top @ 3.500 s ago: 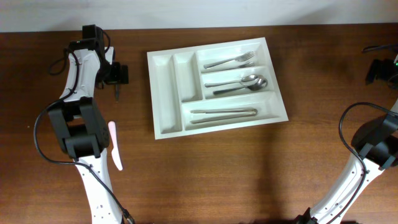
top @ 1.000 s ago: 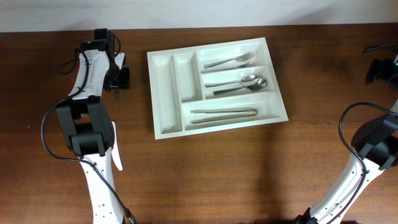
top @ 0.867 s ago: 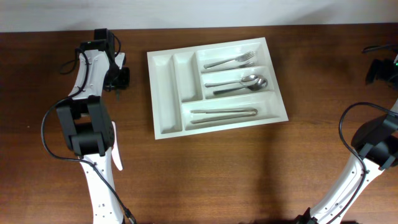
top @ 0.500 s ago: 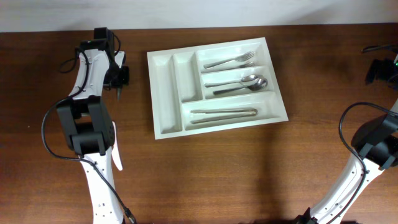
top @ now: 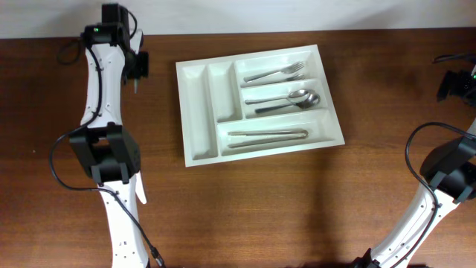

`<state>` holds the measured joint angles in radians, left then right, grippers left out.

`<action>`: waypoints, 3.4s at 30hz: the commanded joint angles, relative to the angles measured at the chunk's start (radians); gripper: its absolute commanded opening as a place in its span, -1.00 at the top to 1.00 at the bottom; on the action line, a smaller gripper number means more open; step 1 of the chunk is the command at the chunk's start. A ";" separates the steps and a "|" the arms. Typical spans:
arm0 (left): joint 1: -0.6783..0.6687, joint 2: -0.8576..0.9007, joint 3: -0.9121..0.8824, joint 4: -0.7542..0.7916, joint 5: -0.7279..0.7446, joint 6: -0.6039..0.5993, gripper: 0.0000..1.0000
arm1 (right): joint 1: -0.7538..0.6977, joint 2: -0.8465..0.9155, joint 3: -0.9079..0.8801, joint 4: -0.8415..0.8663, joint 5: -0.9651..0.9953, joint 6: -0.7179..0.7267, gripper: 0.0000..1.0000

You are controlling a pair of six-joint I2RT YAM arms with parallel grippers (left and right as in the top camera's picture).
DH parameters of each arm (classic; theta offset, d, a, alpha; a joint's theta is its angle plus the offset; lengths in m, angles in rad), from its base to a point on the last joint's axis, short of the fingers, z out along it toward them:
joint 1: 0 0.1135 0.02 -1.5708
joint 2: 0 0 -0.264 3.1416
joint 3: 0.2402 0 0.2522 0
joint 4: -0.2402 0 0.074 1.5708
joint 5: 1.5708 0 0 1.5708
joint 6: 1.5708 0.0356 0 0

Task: Pack container
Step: 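Lift the spoon and carry it over the tray's left narrow compartment, then lower the spoon into the compartment and open the left gripper, then move the left gripper back over the second silver spoon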

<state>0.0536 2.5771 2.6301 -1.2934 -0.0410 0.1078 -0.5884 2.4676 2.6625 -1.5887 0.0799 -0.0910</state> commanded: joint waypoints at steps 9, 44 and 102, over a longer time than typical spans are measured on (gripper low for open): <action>-0.174 -0.002 0.172 -0.251 0.030 -0.174 0.96 | -0.002 -0.004 -0.007 0.001 -0.005 -0.010 -0.97; -0.278 0.076 0.171 -0.372 0.187 -0.407 0.96 | -0.002 -0.004 -0.007 0.001 -0.005 -0.010 -0.97; -0.097 0.090 0.508 -0.294 0.145 -0.262 -0.04 | -0.001 -0.004 -0.007 0.001 -0.005 -0.010 -0.97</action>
<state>-0.0738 2.7384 3.0947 -1.5772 0.1368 -0.2073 -0.5884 2.4676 2.6625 -1.5887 0.0799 -0.0944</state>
